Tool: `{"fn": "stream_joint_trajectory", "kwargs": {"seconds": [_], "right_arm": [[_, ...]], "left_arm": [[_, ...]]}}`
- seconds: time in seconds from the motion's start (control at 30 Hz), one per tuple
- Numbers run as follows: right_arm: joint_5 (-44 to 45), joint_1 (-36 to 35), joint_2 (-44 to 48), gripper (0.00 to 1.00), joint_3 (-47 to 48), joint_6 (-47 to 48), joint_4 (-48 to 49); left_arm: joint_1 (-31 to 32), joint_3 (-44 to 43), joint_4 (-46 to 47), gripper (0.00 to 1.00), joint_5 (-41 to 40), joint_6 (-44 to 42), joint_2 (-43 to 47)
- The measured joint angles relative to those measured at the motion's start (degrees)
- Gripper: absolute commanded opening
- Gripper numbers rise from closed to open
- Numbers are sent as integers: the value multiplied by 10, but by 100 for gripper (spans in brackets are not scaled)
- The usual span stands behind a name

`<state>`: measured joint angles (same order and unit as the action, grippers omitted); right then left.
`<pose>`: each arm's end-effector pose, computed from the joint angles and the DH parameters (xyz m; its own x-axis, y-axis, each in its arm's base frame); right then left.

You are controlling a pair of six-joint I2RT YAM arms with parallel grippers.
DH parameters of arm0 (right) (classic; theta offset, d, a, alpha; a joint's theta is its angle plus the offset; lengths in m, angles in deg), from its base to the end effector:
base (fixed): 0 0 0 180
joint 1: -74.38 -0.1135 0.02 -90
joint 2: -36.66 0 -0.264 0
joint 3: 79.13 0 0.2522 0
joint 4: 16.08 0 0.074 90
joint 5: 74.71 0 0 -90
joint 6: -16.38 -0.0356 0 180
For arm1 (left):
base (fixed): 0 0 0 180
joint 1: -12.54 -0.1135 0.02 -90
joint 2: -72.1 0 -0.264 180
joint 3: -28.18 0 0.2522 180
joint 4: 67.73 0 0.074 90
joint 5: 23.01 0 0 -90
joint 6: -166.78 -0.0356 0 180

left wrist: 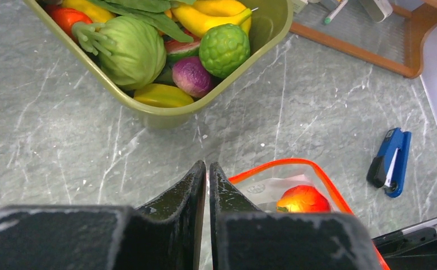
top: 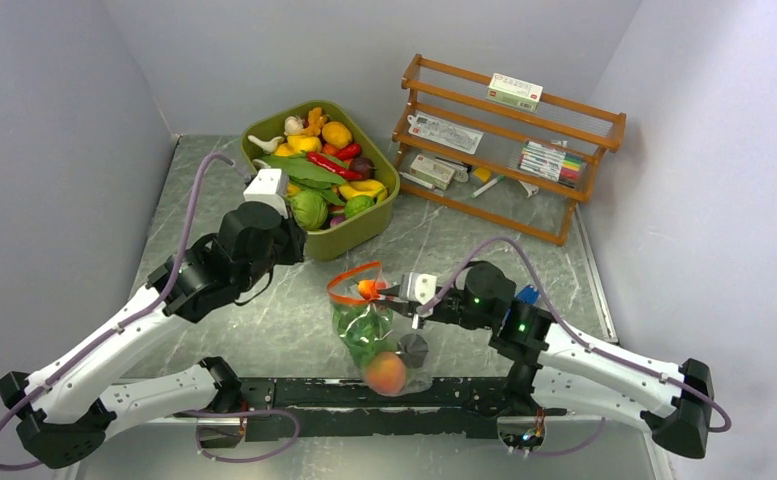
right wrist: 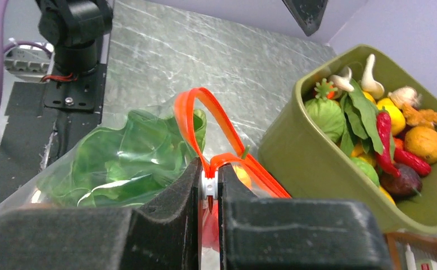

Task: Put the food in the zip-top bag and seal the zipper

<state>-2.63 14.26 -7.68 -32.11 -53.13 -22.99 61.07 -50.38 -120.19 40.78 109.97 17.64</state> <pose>0.0855 0.1708 0.3018 0.3079 -0.1327 -0.9421 -0.9289 0.1724 -0.3278 0.1376 -0.1319 0.3810 -0.4904 -0.1868 -0.8513 0.1750 0.9358 -0.3061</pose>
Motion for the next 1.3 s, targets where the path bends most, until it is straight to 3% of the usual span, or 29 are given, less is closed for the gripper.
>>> {"fn": "stream_joint_trajectory", "kwargs": {"seconds": [0.13, 0.4, 0.53, 0.67, 0.93, 1.07, 1.17, 1.3], "right_arm": [[-54, 0, -61, 0, 66, 23, -31], [-155, -2, -161, 0, 231, 89, -99], [-152, -2, -147, 0, 212, 117, -113], [-134, -2, -127, 0, 143, 131, -127], [-121, -1, -118, 0, 115, 142, -149], [-117, 0, -109, 0, 115, 141, -149], [-111, 0, -99, 0, 112, 131, -141], [-105, 1, -87, 0, 98, 111, -117]], "left_arm": [[0, 0, -7, 27, 4, -35, 18], [0, -30, 12, 38, 78, -187, 139], [0, -39, 43, 44, 175, -271, 187], [0, 7, 53, 48, 293, -375, 197], [0, 83, 47, 58, 457, -553, 75], [0, 84, 49, 55, 492, -602, 48], [0, 84, 49, 48, 495, -629, 37], [0, 84, 48, 15, 500, -659, 24]]}}
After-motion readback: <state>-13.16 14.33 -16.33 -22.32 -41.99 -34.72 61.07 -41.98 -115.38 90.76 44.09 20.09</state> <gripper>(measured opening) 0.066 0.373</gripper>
